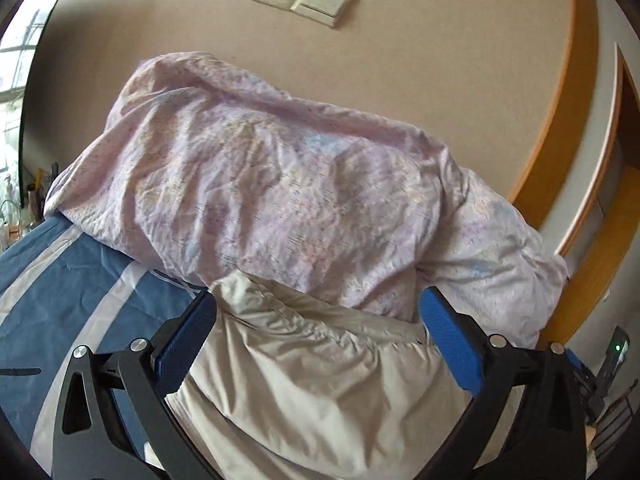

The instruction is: Fold large clothes

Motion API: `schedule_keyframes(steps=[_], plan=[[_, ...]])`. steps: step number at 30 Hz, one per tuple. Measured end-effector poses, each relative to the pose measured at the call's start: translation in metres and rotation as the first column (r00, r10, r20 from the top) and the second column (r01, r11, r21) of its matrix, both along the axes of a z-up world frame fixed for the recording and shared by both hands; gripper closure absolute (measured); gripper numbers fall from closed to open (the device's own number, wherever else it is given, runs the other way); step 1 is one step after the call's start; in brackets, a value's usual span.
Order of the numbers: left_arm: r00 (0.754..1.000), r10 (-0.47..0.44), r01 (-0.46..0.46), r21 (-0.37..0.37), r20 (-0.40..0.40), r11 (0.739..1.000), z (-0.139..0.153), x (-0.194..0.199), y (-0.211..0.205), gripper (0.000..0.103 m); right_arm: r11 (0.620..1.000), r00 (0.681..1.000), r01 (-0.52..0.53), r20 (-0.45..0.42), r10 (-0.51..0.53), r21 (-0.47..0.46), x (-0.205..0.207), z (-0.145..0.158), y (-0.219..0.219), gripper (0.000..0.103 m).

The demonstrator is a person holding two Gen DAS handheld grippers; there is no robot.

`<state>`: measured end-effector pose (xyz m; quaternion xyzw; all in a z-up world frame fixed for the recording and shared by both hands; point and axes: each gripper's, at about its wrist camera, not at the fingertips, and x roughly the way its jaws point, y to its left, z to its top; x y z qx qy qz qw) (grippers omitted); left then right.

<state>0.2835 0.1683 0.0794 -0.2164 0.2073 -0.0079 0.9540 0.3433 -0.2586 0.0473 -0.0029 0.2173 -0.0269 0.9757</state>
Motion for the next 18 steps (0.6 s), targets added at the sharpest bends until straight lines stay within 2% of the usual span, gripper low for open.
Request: schedule_keyframes(steps=[3,6,12,18], plan=[[0.998,-0.059,0.060,0.029,-0.022,0.998,-0.003,-0.006,-0.024,0.001,0.995,0.996,-0.087,-0.022,0.086,-0.044,-0.017,-0.001,0.033,0.011],[0.994,-0.099,0.100,0.028,-0.048,0.995,-0.011,-0.011,-0.039,0.001,0.988,0.986,-0.148,-0.076,0.145,-0.038,-0.021,-0.011,0.055,0.011],[0.984,-0.153,0.159,0.063,-0.089,0.985,-0.029,-0.013,-0.065,0.001,0.969,0.970,-0.227,-0.109,0.217,-0.093,-0.036,-0.030,0.097,0.011],[0.987,-0.139,0.152,0.175,-0.087,0.973,-0.036,-0.001,-0.086,0.001,0.964,0.964,-0.252,-0.113,0.242,-0.089,-0.028,-0.030,0.122,0.011]])
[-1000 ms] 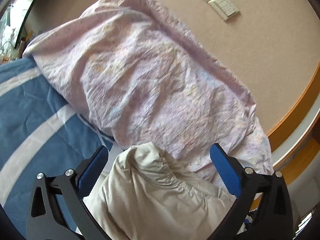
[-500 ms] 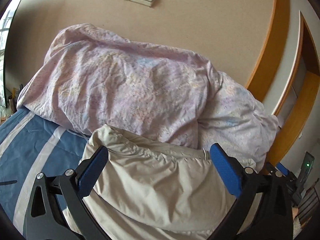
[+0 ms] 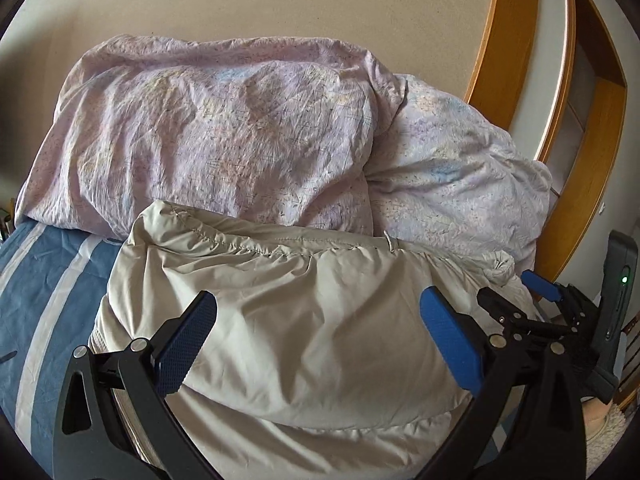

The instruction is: Fold large clothes

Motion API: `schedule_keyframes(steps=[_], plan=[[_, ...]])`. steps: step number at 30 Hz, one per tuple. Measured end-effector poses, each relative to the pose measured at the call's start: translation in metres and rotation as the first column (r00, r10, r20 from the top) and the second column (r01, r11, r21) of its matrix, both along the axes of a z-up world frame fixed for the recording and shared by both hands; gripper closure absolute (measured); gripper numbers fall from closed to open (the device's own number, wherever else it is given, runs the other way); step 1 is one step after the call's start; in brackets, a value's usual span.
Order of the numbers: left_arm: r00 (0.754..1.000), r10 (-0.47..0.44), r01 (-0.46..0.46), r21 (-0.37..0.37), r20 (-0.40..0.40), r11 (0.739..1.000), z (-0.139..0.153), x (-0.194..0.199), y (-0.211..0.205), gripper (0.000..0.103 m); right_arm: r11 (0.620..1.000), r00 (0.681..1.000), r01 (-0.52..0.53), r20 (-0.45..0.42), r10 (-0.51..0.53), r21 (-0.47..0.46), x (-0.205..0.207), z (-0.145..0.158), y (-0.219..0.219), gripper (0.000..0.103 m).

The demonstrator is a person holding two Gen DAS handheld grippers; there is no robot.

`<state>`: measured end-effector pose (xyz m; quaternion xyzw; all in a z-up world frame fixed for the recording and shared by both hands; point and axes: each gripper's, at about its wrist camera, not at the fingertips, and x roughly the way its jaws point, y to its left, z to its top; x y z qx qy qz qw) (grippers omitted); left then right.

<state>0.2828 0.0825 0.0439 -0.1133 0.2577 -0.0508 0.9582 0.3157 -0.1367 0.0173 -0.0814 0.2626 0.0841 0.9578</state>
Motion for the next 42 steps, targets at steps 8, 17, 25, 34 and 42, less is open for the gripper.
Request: schedule_keyframes(steps=[8,17,25,34,42], plan=[[0.995,0.075,-0.070,0.083,-0.066,0.994,-0.018,0.042,-0.005,0.001,0.999,0.999,0.009,-0.041,-0.011,-0.050,0.039,-0.013,0.017,0.011],[0.967,0.154,-0.136,0.102,-0.201,0.985,-0.051,0.086,0.003,0.001,0.997,0.982,0.057,-0.179,-0.065,-0.048,0.082,-0.060,0.013,0.009],[0.961,0.179,-0.150,0.147,-0.210,0.978,-0.067,0.104,-0.005,0.001,0.995,0.974,0.075,-0.210,-0.088,-0.068,0.095,-0.077,0.017,0.006],[0.959,0.189,-0.160,0.147,-0.212,0.976,-0.084,0.119,-0.009,0.001,0.995,0.966,0.074,-0.242,-0.087,-0.061,0.112,-0.093,0.014,0.002],[0.958,0.191,-0.166,0.128,-0.216,0.978,-0.091,0.121,-0.008,0.001,0.997,0.965,0.070,-0.249,-0.079,-0.045,0.124,-0.100,0.015,0.002]])
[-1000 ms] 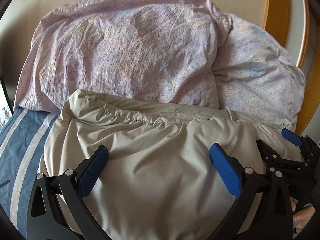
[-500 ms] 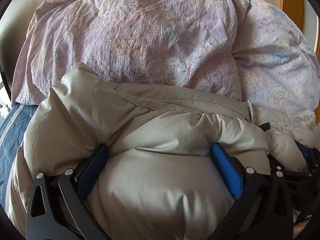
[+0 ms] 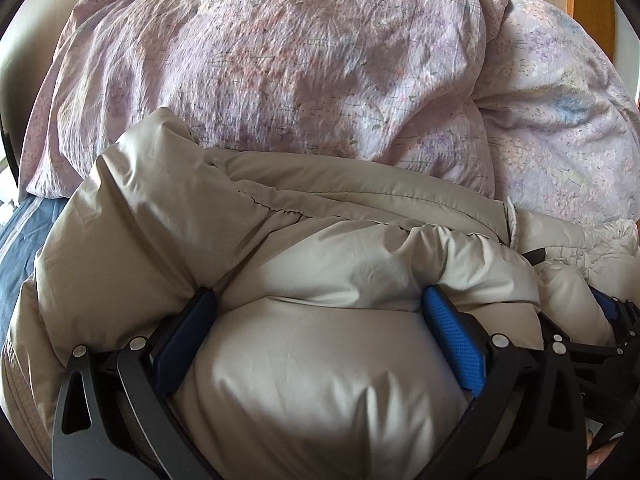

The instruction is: Fold large clothes

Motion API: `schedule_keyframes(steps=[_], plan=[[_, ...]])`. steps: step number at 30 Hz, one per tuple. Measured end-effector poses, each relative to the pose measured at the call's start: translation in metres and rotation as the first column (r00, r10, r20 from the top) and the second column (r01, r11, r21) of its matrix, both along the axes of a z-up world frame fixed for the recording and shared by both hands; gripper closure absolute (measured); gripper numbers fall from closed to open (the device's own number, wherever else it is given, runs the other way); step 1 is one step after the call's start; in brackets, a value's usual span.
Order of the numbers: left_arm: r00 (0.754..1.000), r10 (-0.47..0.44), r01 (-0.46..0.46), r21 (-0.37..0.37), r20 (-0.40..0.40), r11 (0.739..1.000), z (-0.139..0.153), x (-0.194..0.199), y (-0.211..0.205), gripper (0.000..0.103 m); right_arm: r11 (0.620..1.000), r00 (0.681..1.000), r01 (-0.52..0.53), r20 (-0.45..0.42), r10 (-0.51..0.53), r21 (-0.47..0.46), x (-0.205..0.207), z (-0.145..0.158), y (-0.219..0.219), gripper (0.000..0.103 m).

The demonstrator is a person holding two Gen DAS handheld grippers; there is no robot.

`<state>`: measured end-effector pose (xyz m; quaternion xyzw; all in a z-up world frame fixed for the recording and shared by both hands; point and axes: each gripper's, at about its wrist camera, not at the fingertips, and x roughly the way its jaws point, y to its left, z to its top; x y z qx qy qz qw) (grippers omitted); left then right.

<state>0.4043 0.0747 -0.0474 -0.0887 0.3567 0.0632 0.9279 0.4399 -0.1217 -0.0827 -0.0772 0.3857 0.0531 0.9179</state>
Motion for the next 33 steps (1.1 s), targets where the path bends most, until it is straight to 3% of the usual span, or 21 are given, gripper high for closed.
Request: schedule_keyframes(steps=[6,10,15,20,27,33], plan=[[1.000,0.010,-0.010,0.011,0.004,1.000,0.012,-0.021,0.005,0.001,0.997,1.000,-0.011,-0.024,0.013,0.070,-0.008,0.022,-0.027,0.002],[0.998,0.007,-0.009,0.028,0.065,1.000,0.037,-0.045,0.008,0.001,0.992,0.997,0.020,0.077,-0.030,0.128,-0.026,0.058,-0.072,0.002],[0.987,0.025,-0.036,0.063,0.157,0.997,0.070,-0.061,0.017,0.001,0.984,0.958,0.162,0.228,-0.174,0.069,-0.034,0.087,-0.131,0.002],[0.985,0.035,-0.054,0.109,0.170,0.993,0.082,-0.051,0.029,0.001,0.953,0.938,0.294,0.169,-0.302,0.073,-0.019,0.071,-0.181,0.003],[0.992,0.074,-0.089,0.157,0.100,0.983,0.064,-0.037,0.045,0.001,0.955,0.942,0.285,0.159,-0.296,0.087,-0.018,0.062,-0.190,0.003],[0.992,0.116,-0.122,0.139,0.050,0.983,0.047,-0.030,0.061,0.001,0.951,0.943,0.304,0.127,-0.308,0.054,-0.012,0.048,-0.185,0.003]])
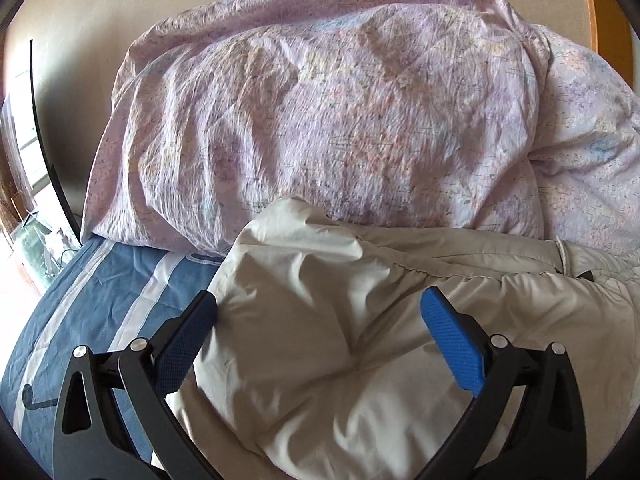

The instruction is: Fold large clothes

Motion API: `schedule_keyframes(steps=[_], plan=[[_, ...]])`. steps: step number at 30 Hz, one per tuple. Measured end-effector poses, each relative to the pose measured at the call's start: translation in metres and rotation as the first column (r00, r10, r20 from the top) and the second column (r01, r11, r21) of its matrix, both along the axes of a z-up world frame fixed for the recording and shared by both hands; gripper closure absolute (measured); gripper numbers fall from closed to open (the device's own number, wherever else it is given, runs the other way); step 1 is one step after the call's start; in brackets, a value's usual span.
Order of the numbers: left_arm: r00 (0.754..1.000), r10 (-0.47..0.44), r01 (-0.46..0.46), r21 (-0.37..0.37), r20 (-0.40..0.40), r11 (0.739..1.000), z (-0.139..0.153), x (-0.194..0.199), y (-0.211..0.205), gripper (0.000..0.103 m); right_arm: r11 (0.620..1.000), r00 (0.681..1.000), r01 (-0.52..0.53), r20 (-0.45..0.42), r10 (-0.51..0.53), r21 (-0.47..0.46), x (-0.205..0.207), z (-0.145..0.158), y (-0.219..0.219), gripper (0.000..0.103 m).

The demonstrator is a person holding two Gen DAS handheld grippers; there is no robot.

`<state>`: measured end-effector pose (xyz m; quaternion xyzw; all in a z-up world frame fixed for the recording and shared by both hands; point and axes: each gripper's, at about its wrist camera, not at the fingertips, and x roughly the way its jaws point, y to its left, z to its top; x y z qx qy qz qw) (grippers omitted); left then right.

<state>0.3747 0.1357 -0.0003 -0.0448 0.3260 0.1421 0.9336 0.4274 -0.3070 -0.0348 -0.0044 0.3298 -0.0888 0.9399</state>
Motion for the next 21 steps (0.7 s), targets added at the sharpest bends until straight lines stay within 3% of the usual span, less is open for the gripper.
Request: schedule_keyframes(steps=[5,12,21], plan=[[0.998,0.034,-0.037,-0.049,-0.057,0.998,-0.019,0.009,0.017,0.001,0.999,0.993,0.049,-0.107,-0.051,-0.020,0.020,-0.033,-0.002,0.003],[0.991,0.079,-0.103,-0.236,-0.112,0.966,-0.043,0.013,0.050,0.001,0.995,0.987,0.072,-0.139,-0.082,-0.071,0.029,-0.047,0.003,0.003],[0.988,0.101,-0.127,-0.254,-0.116,0.959,-0.047,0.009,0.060,0.001,0.998,0.984,0.063,-0.163,-0.065,-0.018,0.029,-0.049,-0.007,0.003]])
